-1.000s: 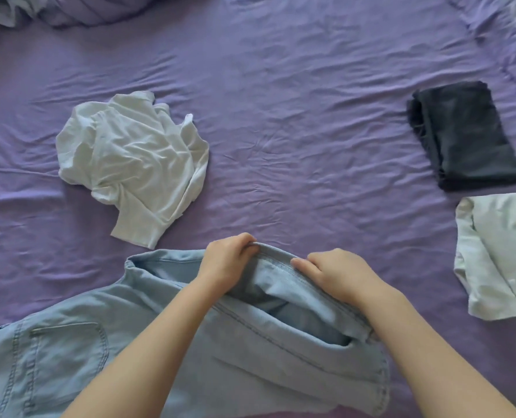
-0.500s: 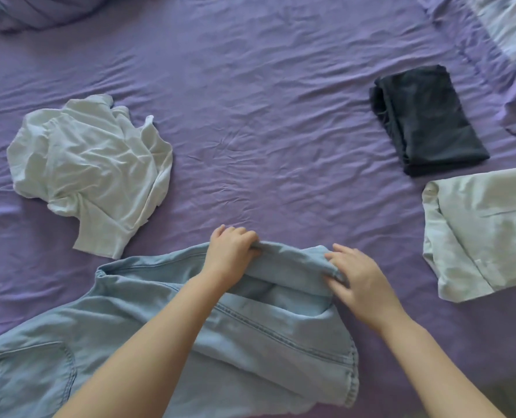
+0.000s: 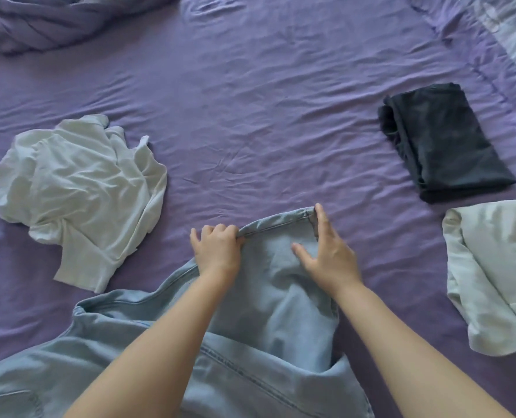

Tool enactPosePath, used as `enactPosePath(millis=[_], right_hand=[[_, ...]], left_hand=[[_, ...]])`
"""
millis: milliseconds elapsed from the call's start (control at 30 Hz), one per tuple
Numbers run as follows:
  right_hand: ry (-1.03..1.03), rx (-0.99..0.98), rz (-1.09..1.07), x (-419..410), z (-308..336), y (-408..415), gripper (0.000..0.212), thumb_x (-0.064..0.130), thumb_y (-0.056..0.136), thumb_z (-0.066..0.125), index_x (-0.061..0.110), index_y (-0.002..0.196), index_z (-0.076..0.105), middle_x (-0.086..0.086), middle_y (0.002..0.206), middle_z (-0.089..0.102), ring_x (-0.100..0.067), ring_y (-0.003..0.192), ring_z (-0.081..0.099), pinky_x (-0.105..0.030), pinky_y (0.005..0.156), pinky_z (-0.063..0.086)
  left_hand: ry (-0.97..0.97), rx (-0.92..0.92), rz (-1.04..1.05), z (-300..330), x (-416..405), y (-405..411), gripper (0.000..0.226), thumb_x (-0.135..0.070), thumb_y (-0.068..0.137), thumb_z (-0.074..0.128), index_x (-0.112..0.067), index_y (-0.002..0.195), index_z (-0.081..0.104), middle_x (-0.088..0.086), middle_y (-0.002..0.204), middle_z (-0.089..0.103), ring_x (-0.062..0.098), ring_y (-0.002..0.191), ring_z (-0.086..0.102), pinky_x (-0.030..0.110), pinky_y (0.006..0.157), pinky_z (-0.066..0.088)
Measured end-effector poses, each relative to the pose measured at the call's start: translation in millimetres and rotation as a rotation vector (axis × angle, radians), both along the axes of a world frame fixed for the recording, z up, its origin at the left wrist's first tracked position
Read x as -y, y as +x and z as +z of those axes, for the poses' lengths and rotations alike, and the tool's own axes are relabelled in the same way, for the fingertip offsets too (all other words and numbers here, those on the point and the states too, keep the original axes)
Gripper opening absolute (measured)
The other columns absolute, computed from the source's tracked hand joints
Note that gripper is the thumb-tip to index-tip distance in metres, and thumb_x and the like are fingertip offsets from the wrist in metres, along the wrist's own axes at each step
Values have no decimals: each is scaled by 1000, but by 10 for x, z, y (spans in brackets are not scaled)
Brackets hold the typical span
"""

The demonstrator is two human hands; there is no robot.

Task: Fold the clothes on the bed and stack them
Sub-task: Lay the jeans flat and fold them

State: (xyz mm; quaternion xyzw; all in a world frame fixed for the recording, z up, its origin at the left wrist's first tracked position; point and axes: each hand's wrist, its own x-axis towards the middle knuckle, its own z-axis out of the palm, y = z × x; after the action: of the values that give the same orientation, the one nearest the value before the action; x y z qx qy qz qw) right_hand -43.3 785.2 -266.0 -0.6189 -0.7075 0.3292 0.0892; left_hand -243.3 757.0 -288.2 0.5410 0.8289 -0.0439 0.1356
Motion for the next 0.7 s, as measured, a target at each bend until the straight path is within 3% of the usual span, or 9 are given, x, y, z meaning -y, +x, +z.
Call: enactPosePath(millis=[133,233,333,400,500,567,600,700], right_hand=[[21,-158,37,243,-87,66,95,35,82,68,37,147,-2,2,133,43,-21,100,57,-37,81,47],[53,-188,3,215,-53,124,78,14,90,56,41,145,7,-5,122,51,-28,96,55,-39,77,45],[-37,-25,2,30,50,208,64,12,94,44,31,148,16,-10,121,54,-32,104,53,-40,80,43],[-48,122,25,-11,80,232,59,14,96,40,29,148,16,-9,118,56,-33,100,55,-40,75,43],[115,322,76,51,88,191,62,8,89,56,22,144,31,-7,114,58,-33,89,60,-39,66,48],[353,412,152,137,-54,126,64,4,71,73,10,131,51,-14,115,61,-36,96,61,-44,73,50],[434,428,197,177,-91,55,58,4,70,73,7,125,56,-17,119,60,-37,106,58,-48,83,46],[490,398,405,349,-157,-319,46,8,73,46,10,116,61,-14,121,61,-35,119,53,-54,99,30]], left_hand=[[82,30,50,-74,65,81,20,-31,93,51,-18,107,59,3,112,59,28,114,42,50,113,12],[156,99,81,-6,159,128,38,-34,89,58,-22,125,53,3,123,53,27,124,37,52,115,6],[229,140,71,61,357,15,47,-38,88,58,-18,131,52,5,126,53,29,127,39,53,114,10],[248,108,21,82,542,-148,49,-46,88,46,-15,124,59,6,119,60,31,121,48,58,110,20],[211,75,-41,88,792,-466,54,-50,85,35,-15,111,66,3,108,67,31,111,58,61,102,31],[185,32,-85,87,922,-672,47,-47,85,36,-17,104,68,-1,103,68,29,105,61,62,97,36],[176,11,-118,82,977,-754,44,-45,84,38,-18,101,68,-2,102,68,28,103,62,61,95,39],[189,-27,-202,56,1073,-914,37,-43,80,41,-20,94,68,-4,95,66,25,95,62,57,90,44]])
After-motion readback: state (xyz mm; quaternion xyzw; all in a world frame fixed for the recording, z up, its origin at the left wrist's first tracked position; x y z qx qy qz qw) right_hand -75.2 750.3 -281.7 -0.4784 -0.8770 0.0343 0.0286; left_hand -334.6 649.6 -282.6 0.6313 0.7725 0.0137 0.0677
